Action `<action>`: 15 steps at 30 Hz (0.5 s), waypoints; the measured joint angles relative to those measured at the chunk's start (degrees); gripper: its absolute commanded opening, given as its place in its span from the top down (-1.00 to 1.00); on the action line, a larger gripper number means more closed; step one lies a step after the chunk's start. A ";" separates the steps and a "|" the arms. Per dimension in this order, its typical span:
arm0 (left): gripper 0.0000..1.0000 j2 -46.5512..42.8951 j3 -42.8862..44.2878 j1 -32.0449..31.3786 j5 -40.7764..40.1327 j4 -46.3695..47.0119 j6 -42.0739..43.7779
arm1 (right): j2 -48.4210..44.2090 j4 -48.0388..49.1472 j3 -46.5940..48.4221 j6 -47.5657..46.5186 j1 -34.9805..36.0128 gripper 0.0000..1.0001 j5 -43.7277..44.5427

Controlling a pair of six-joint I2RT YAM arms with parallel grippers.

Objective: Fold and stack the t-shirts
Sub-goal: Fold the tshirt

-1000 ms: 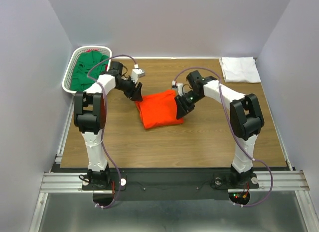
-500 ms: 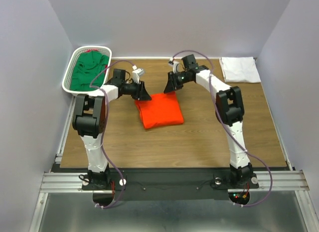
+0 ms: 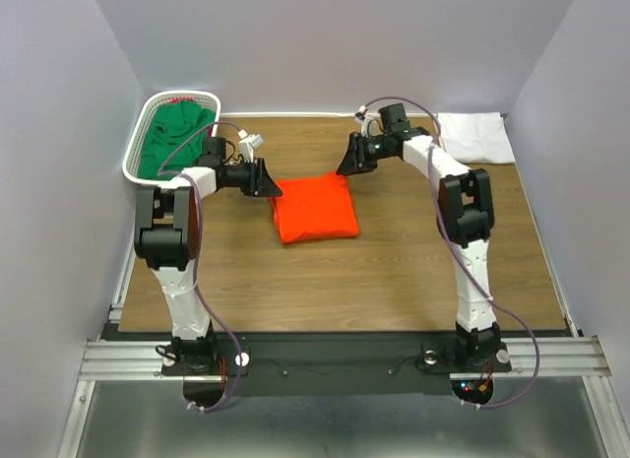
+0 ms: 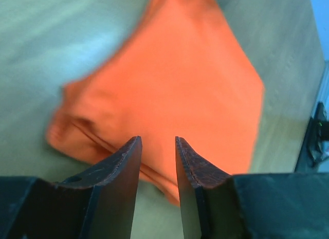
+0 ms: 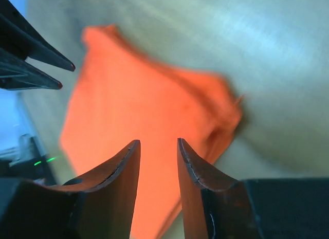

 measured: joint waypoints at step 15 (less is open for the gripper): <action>-0.02 -10.62 -24.48 -6.29 7.48 -0.55 -2.03 | -15.82 6.14 -36.76 3.91 9.57 0.21 -11.10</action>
